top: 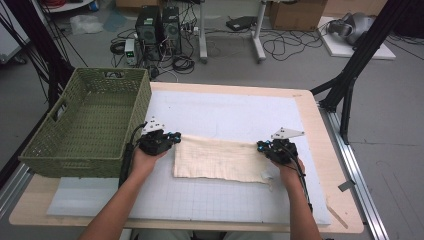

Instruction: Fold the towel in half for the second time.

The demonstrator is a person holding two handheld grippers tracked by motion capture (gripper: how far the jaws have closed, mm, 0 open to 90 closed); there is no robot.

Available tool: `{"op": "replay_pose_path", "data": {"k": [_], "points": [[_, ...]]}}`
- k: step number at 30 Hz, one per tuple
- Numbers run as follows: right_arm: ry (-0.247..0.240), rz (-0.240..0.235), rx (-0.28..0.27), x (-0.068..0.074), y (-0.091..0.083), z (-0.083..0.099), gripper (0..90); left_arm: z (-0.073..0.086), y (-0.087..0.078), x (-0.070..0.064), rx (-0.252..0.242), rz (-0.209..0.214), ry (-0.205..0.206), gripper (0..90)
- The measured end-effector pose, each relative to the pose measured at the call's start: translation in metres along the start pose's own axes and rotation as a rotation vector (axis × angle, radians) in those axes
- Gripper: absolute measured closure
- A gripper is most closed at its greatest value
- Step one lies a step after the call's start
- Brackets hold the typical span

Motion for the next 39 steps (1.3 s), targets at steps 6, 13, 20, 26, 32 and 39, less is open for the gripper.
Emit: {"op": "replay_pose_path", "data": {"k": [6, 13, 20, 26, 32, 39], "points": [[-0.005, -0.004, -0.006, 0.004, -0.007, 0.0, 85.3, -0.002, -0.008, -0.006, -0.016, 0.031, 0.007, 86.3], [-0.027, -0.021, -0.023, 0.014, -0.019, 0.004, 85.3, 0.005, -0.022, -0.017, -0.026, 0.052, 0.038, 86.0], [-0.042, -0.027, -0.081, 0.028, -0.037, 0.009, 85.0, 0.012, -0.034, -0.03, -0.034, 0.076, 0.078, 85.9], [-0.057, -0.039, -0.092, 0.041, -0.046, 0.017, 84.7, 0.023, -0.039, -0.031, -0.034, 0.097, 0.066, 85.1], [-0.053, -0.048, -0.075, 0.047, -0.047, 0.03, 84.7, 0.037, -0.04, -0.035, -0.007, 0.119, 0.063, 84.5], [-0.057, -0.05, -0.063, 0.052, -0.057, 0.042, 84.7, 0.047, -0.044, -0.044, 0.015, 0.131, 0.077, 83.4]]}}
Point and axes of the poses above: each handheld gripper's, and its own axes: y roughly forward along the jaws, z roughly out of its underside, x roughly to its left, the point moved 7 cm from there along y, roughly forward along the jaws, and after that the axes turned 8 degrees about x, right-handed, at the moved point
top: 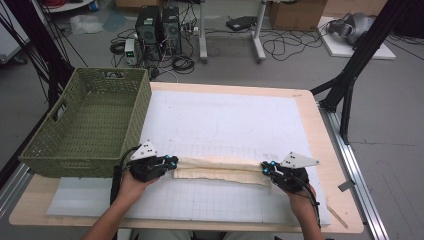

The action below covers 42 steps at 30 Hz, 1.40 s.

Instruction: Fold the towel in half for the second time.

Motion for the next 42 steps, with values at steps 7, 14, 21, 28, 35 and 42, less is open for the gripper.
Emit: {"op": "replay_pose_path", "data": {"k": [7, 14, 21, 28, 35, 42], "points": [[-0.03, 0.001, 0.038, 0.006, -0.003, 0.014, 84.8, -0.002, -0.005, 0.002, -0.016, 0.017, -0.072, 56.1], [-0.048, 0.0, 0.043, 0.009, -0.006, 0.014, 85.0, -0.034, -0.019, -0.001, -0.16, 0.008, -0.067, 45.3], [-0.056, -0.007, 0.072, 0.012, -0.008, 0.02, 84.2, -0.017, 0.016, -0.018, 0.009, 0.008, 0.023, 69.1], [-0.006, 0.001, 0.026, 0.012, -0.022, 0.012, 66.1, -0.002, 0.03, -0.02, 0.092, -0.015, 0.055, 74.6], [0.074, 0.079, -0.096, 0.009, -0.019, -0.031, 48.7, -0.003, 0.03, -0.02, 0.093, -0.028, 0.066, 74.4], [0.016, 0.032, -0.016, 0.034, 0.032, -0.047, 55.0, 0.0, 0.031, -0.017, 0.104, -0.052, 0.079, 75.5]]}}
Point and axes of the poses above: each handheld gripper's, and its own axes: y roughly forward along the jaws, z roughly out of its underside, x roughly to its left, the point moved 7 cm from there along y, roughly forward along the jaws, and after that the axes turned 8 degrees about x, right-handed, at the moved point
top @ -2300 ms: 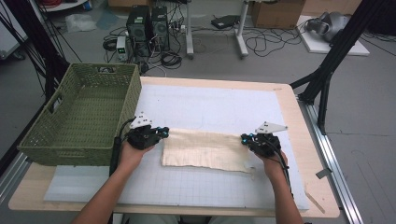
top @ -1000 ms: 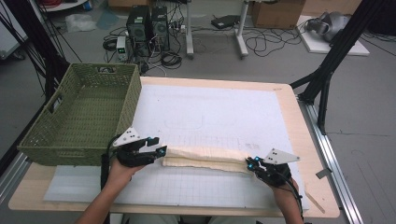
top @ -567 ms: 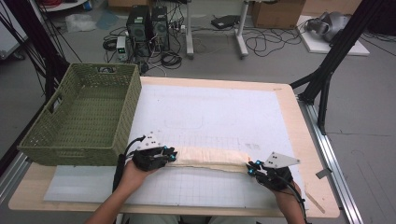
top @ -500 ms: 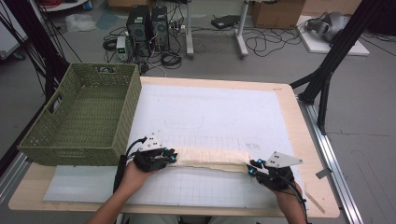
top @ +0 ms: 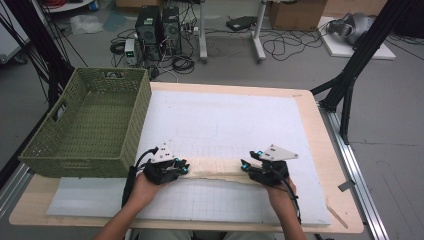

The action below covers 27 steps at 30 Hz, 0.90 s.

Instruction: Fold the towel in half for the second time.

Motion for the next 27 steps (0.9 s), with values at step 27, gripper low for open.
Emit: {"op": "replay_pose_path", "data": {"k": [27], "points": [[0.068, -0.015, 0.087, -0.013, -0.024, 0.062, 57.3, 0.004, 0.001, 0.004, 0.036, -0.057, -0.005, 82.2]]}}
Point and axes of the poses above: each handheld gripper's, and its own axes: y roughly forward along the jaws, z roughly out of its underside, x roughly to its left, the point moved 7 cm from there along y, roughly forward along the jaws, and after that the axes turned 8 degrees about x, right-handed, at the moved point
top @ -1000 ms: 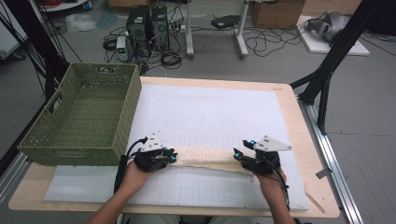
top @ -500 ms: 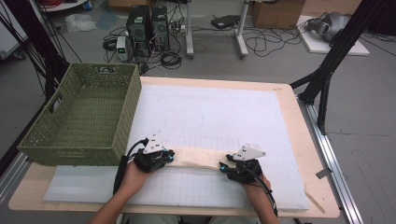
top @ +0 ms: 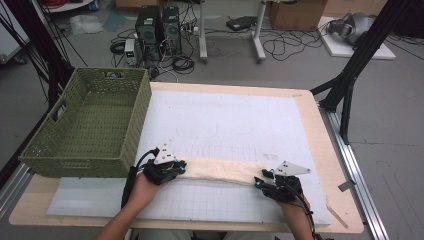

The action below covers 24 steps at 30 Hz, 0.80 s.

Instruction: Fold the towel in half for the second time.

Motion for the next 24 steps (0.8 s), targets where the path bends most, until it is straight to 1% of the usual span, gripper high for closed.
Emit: {"op": "replay_pose_path", "data": {"k": [1, 2, 4, 5, 7, 9, 10, 12, 13, 14, 15, 16, 17, 18, 19, 20, 21, 23, 24], "points": [[0.0, -0.007, -0.016, 0.0, -0.002, -0.001, 57.9, -0.002, -0.001, -0.001, -0.018, 0.015, -0.022, 80.4], [0.0, -0.006, -0.029, 0.0, -0.005, -0.002, 59.0, -0.004, -0.004, -0.001, -0.038, 0.03, -0.036, 77.9], [-0.002, 0.001, -0.049, -0.001, -0.009, -0.003, 61.5, -0.009, -0.009, -0.004, -0.084, 0.052, -0.044, 75.3], [-0.001, 0.008, -0.053, -0.002, -0.01, -0.004, 62.7, -0.011, -0.011, -0.006, -0.093, 0.064, -0.038, 74.3], [0.009, 0.011, -0.058, -0.004, -0.012, -0.003, 65.5, -0.012, -0.012, -0.01, -0.106, 0.094, -0.037, 73.9], [0.011, 0.015, -0.059, -0.006, -0.015, -0.002, 68.4, -0.011, -0.012, -0.015, -0.101, 0.138, -0.028, 73.9], [0.01, 0.018, -0.053, -0.007, -0.016, -0.001, 69.2, -0.009, -0.01, -0.018, -0.087, 0.156, -0.016, 73.8], [-0.005, 0.025, -0.032, -0.007, -0.015, 0.002, 70.9, -0.006, -0.006, -0.021, -0.058, 0.156, 0.001, 74.1], [-0.016, 0.025, -0.019, -0.006, -0.013, 0.003, 71.0, -0.005, -0.005, -0.021, -0.046, 0.15, 0.008, 74.2], [-0.017, 0.027, -0.008, -0.006, -0.012, 0.004, 70.9, -0.004, -0.003, -0.021, -0.028, 0.141, 0.015, 74.8], [-0.02, 0.028, 0.004, -0.006, -0.01, 0.005, 70.9, -0.002, -0.002, -0.02, -0.008, 0.128, 0.02, 75.3], [-0.015, 0.026, 0.014, -0.006, -0.008, 0.007, 70.9, 0.0, 0.0, -0.019, 0.009, 0.105, 0.024, 75.9], [-0.014, 0.023, 0.016, -0.007, -0.007, 0.007, 70.8, 0.001, 0.0, -0.017, 0.018, 0.088, 0.029, 77.2], [-0.008, 0.02, 0.019, -0.007, -0.007, 0.008, 70.7, 0.001, -0.001, -0.015, 0.023, 0.063, 0.032, 78.0], [-0.009, 0.022, 0.024, -0.007, -0.007, 0.008, 70.6, 0.002, -0.001, -0.013, 0.028, 0.046, 0.041, 79.6], [-0.019, 0.033, 0.029, -0.008, -0.007, 0.009, 70.5, 0.002, -0.001, -0.012, 0.03, 0.036, 0.048, 80.3], [-0.022, 0.043, 0.035, -0.009, -0.007, 0.009, 70.4, 0.002, -0.001, -0.012, 0.027, 0.034, 0.045, 80.4], [-0.012, 0.049, 0.041, -0.011, -0.008, 0.01, 70.1, 0.002, -0.001, -0.011, 0.028, 0.021, 0.057, 80.5], [-0.003, 0.047, 0.043, -0.011, -0.008, 0.011, 69.6, 0.002, 0.0, -0.011, 0.024, 0.018, 0.056, 80.5]]}}
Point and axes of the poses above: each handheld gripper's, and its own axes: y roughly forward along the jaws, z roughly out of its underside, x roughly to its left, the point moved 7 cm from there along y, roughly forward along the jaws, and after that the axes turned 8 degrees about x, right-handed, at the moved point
